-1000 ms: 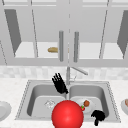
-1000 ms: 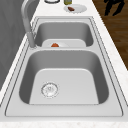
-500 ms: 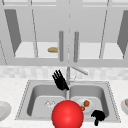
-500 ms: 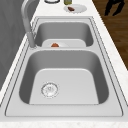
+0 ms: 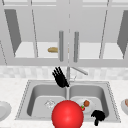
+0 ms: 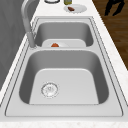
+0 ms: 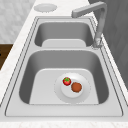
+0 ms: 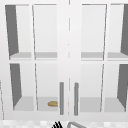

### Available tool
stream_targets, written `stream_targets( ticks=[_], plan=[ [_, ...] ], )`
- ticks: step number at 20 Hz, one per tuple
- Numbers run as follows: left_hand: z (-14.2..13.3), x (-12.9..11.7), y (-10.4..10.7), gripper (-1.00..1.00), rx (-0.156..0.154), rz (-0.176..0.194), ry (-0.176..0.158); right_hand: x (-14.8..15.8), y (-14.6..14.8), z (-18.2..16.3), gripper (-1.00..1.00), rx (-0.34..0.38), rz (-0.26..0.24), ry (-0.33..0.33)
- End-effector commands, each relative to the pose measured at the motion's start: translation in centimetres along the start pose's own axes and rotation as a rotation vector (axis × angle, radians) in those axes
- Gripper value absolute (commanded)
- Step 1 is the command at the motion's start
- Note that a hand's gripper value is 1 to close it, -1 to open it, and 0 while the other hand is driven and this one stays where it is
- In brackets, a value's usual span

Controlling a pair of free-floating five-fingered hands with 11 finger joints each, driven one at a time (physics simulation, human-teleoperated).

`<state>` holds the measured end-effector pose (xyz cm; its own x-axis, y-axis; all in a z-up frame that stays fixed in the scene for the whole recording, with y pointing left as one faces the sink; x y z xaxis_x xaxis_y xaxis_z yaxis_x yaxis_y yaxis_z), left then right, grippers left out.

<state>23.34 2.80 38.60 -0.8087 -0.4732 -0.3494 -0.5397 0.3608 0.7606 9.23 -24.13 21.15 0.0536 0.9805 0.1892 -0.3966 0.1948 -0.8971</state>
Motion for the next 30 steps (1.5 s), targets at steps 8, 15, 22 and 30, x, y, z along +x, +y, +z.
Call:
stream_targets(
  ticks=[8,15,22,30],
  plan=[
    [1.8,-1.7,2.8,-1.00,0.125,-0.122,0.005,0.0,0.0,0.0,0.00,0.000,0.000,0.000],
    [3.1,-2.8,6.8,-1.00,0.090,-0.160,-0.024,0.0,0.0,0.0,0.00,0.000,0.000,0.000],
    [4.3,-2.9,11.0,-1.00,0.104,-0.166,-0.035,0.0,0.0,0.0,0.00,0.000,0.000,0.000],
    [3.4,-1.4,11.7,-1.00,0.215,-0.136,-0.002,0.0,0.0,0.0,0.00,0.000,0.000,0.000]
  ],
)
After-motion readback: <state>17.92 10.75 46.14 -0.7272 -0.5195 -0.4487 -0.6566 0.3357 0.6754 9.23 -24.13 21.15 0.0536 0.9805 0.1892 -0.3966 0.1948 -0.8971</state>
